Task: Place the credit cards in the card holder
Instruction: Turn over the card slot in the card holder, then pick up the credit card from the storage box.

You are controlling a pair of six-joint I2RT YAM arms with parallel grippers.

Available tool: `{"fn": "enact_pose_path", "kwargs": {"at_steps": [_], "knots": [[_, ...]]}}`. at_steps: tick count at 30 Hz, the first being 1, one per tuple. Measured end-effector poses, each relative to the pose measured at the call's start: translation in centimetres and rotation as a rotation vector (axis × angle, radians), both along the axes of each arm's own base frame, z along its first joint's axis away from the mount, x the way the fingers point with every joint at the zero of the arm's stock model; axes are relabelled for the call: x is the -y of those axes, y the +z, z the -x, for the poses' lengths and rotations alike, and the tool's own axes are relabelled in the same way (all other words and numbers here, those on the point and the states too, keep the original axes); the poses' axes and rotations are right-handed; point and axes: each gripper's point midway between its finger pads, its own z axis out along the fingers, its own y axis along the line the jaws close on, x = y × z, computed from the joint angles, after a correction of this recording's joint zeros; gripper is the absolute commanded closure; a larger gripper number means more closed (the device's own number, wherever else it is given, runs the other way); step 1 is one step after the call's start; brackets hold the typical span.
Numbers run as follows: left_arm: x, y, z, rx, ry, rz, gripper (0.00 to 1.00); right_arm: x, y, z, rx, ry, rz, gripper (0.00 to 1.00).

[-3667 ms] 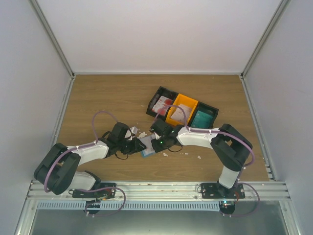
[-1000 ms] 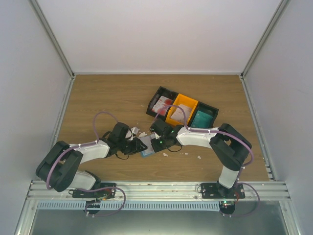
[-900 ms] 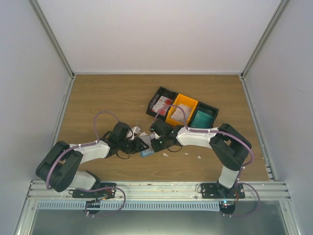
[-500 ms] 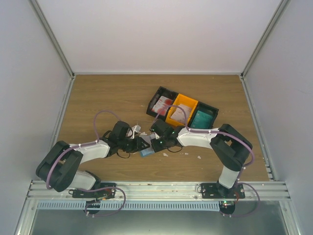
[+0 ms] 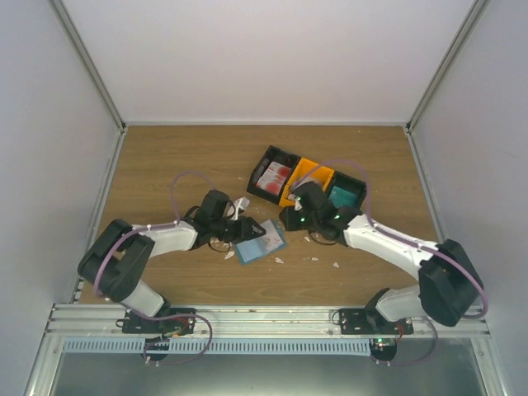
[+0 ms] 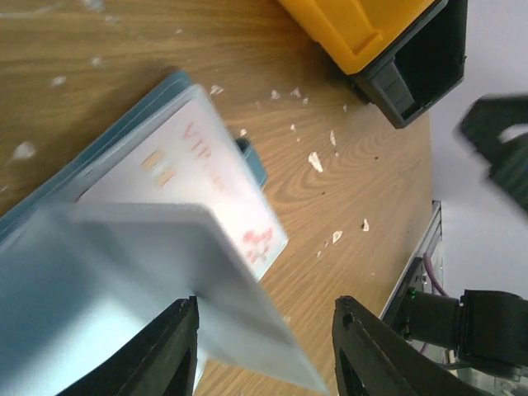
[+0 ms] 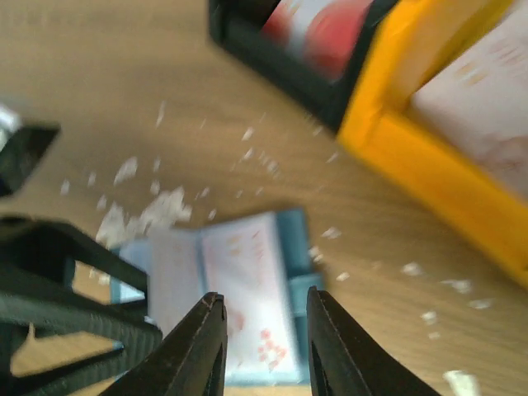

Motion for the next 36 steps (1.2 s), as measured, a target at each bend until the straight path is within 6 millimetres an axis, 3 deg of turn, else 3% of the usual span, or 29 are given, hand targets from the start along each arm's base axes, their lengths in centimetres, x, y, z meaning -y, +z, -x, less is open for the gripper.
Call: {"fn": "enact_pose_path", "kwargs": {"at_steps": [3, 8, 12, 15, 19, 22, 26, 36], "knots": [[1.8, 0.0, -1.0, 0.006, -0.036, 0.005, 0.50, 2.8, 2.1, -2.0, 0.060, -0.085, -0.009, 0.65], [4.3, -0.6, -2.8, 0.021, -0.074, -0.006, 0.50, 8.4, 2.6, -4.1, 0.076, -0.216, 0.053, 0.60], [4.2, -1.4, -3.3, 0.032, -0.066, -0.048, 0.49, 12.4, 1.8, -4.5, 0.036, -0.282, 0.131, 0.59], [3.9, -1.5, -3.5, 0.050, -0.061, -0.069, 0.46, 13.9, 1.2, -4.6, 0.013, -0.311, 0.177, 0.62], [3.1, -0.2, -3.6, 0.103, -0.040, -0.096, 0.44, 16.5, -0.8, -5.5, -0.049, -0.363, 0.293, 0.72], [2.4, 1.8, -3.8, 0.172, -0.010, -0.104, 0.43, 17.6, -2.6, -5.6, -0.099, -0.372, 0.369, 0.79], [1.5, 3.2, -3.9, 0.226, 0.021, -0.117, 0.43, 18.2, -4.2, -6.1, -0.151, -0.369, 0.432, 0.79], [0.3, 1.8, -3.1, 0.208, 0.025, -0.171, 0.43, 15.4, -4.8, -9.3, -0.157, -0.214, 0.394, 0.64]]}}
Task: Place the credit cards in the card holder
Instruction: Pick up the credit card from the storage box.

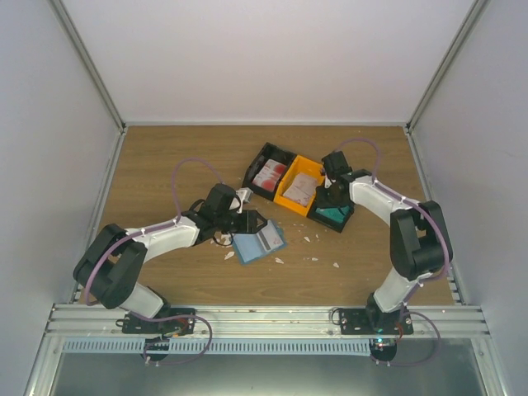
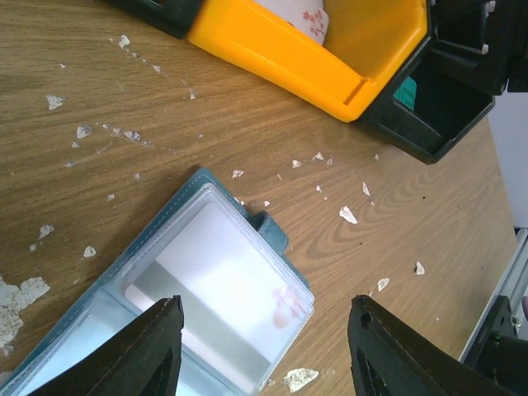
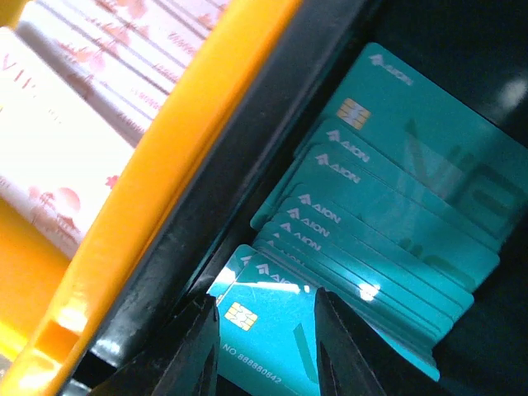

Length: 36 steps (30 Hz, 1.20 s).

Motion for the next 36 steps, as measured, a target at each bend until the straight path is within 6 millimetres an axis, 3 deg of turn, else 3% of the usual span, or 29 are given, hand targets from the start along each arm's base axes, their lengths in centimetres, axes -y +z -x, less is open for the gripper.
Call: {"fn": "enact_pose_path", "kwargs": {"at_steps": [4, 8, 12, 21, 29, 36], "knots": [[0.0, 0.0, 0.1, 0.003, -0.006, -0.003, 0.42, -1.4, -0.1, -0.4, -0.015, 0.085, -0.042, 0.54], [0.1, 0.0, 0.1, 0.002, -0.017, -0.002, 0.42, -2.4, -0.1, -0.8, -0.026, 0.162, -0.060, 0.51], [0.9, -0.2, -0.2, -0.018, -0.039, 0.014, 0.44, -2.4, -0.9, -1.1, -0.044, 0.205, -0.043, 0.65], [2.4, -0.9, -1.5, -0.061, -0.044, 0.032, 0.47, -1.6, -2.9, -0.6, -0.101, 0.225, -0.030, 0.61], [4.2, -0.3, -2.1, -0.053, -0.058, 0.047, 0.51, -2.0, -2.7, -0.4, -0.109, 0.238, -0.079, 0.79], [6.1, -1.0, -3.2, -0.058, -0.060, 0.031, 0.64, -2.8, -2.5, 0.8, -0.137, 0.259, -0.134, 0.81]]}}
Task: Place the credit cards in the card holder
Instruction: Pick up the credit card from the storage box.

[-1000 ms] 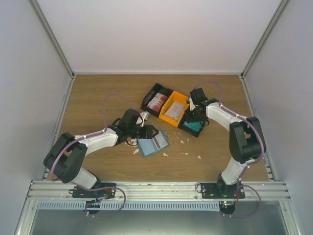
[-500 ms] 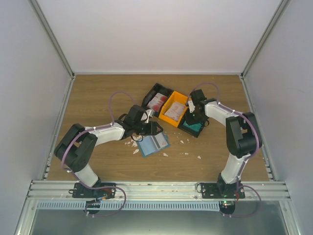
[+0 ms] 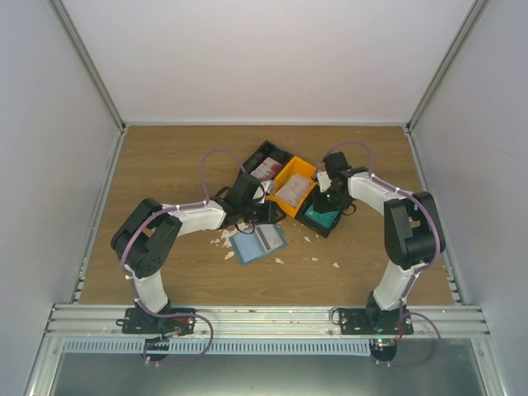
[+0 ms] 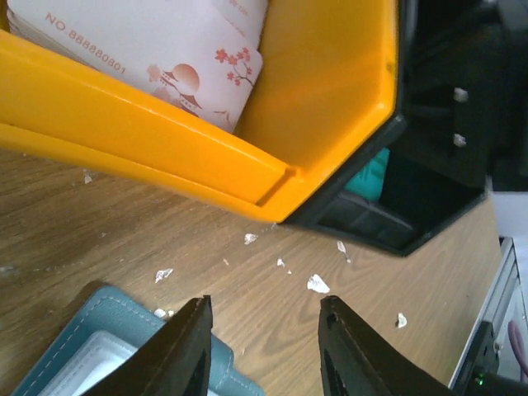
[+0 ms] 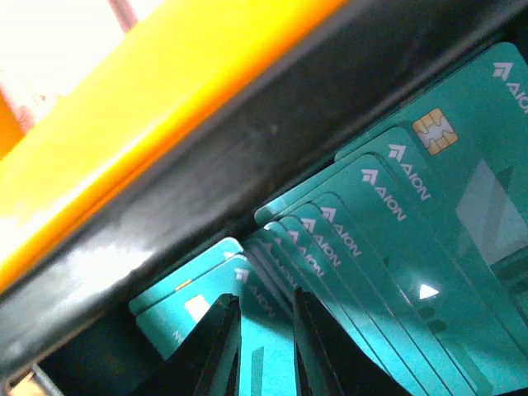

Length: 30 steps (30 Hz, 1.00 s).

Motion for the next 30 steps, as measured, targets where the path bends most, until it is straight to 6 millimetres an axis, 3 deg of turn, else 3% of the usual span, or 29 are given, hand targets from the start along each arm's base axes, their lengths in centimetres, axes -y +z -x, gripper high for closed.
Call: {"fn": "enact_pose_path", "kwargs": {"at_steps": [9, 15, 21, 28, 30], "knots": [[1.2, -3.2, -0.1, -0.031, 0.014, -0.075, 0.74, -1.3, 2.0, 2.3, -0.012, 0.033, -0.107, 0.82], [1.0, -4.3, -0.1, -0.042, 0.025, -0.103, 0.74, -1.6, 1.4, 3.4, -0.036, 0.037, -0.103, 0.78], [0.9, -4.3, -0.3, -0.044, 0.042, -0.104, 0.75, 0.0, 1.3, 2.1, 0.004, -0.018, 0.000, 0.67], [1.2, -4.5, -0.7, -0.043, 0.043, -0.100, 0.75, 0.1, -0.3, 0.8, -0.005, -0.022, 0.047, 0.66], [1.4, -4.6, -0.9, -0.043, 0.043, -0.100, 0.75, -0.1, -0.6, 0.7, -0.013, -0.018, 0.049, 0.72]]}}
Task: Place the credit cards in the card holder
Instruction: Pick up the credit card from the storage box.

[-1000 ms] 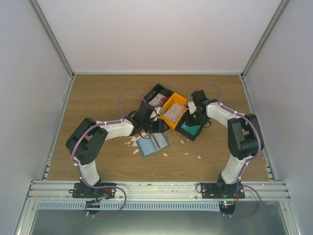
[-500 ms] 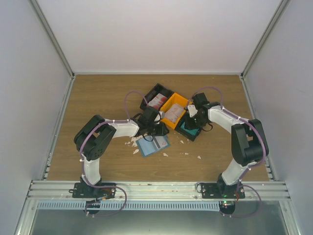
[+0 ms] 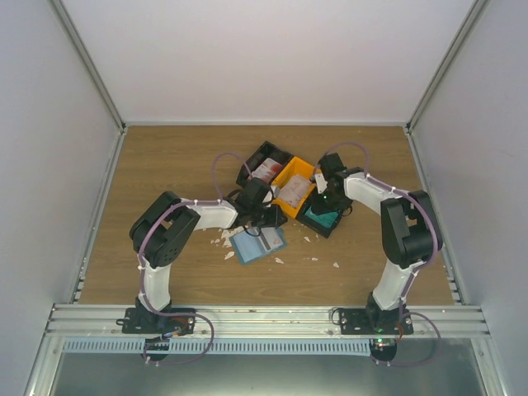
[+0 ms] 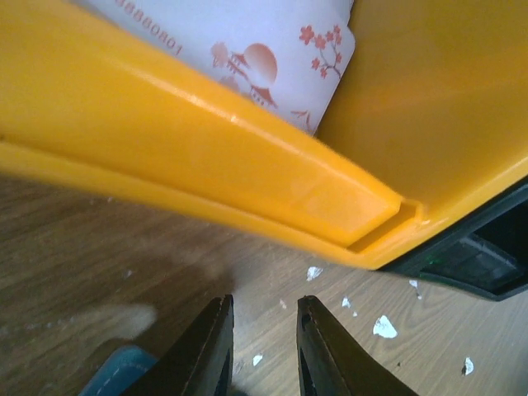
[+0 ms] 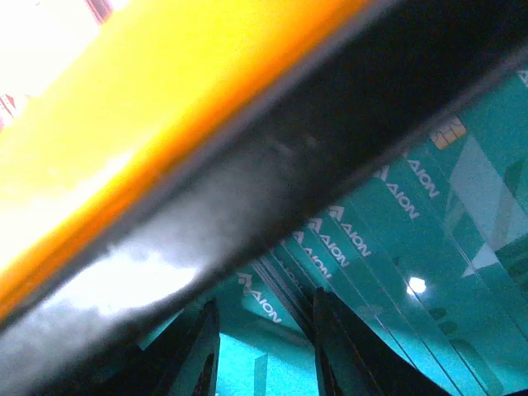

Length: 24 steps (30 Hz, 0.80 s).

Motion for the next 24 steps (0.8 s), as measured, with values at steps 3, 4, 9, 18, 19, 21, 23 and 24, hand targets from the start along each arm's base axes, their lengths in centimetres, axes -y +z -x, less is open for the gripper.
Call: {"fn": "enact_pose_path", "kwargs": {"at_steps": [3, 4, 9, 18, 19, 21, 23, 24], "knots": [[0.4, 0.1, -0.4, 0.004, -0.003, 0.007, 0.74, -0.4, 0.2, -0.3, 0.006, 0.011, -0.009, 0.78], [0.5, 0.2, -0.4, 0.007, -0.005, 0.011, 0.74, -0.5, 0.2, -0.4, 0.008, 0.011, -0.010, 0.80], [1.0, 0.4, 0.0, 0.000, -0.026, 0.028, 0.74, -1.2, 0.4, 0.3, 0.002, 0.026, -0.035, 0.85], [1.4, -0.5, 0.7, -0.035, -0.052, 0.028, 0.74, -2.3, 2.7, 2.0, 0.028, 0.055, -0.117, 0.87], [1.4, -0.5, 0.7, -0.036, -0.052, 0.028, 0.74, -2.5, 3.0, 2.3, 0.030, 0.060, -0.128, 0.87], [1.4, -0.5, 0.7, -0.038, -0.053, 0.027, 0.74, -2.9, 3.4, 2.7, 0.033, 0.072, -0.146, 0.87], [1.4, -0.5, 0.7, -0.042, -0.053, 0.024, 0.74, -3.2, 3.7, 3.0, 0.034, 0.081, -0.157, 0.85], [1.5, -0.5, 0.7, -0.042, -0.054, 0.025, 0.74, -3.3, 3.7, 3.1, 0.033, 0.084, -0.161, 0.84]]}}
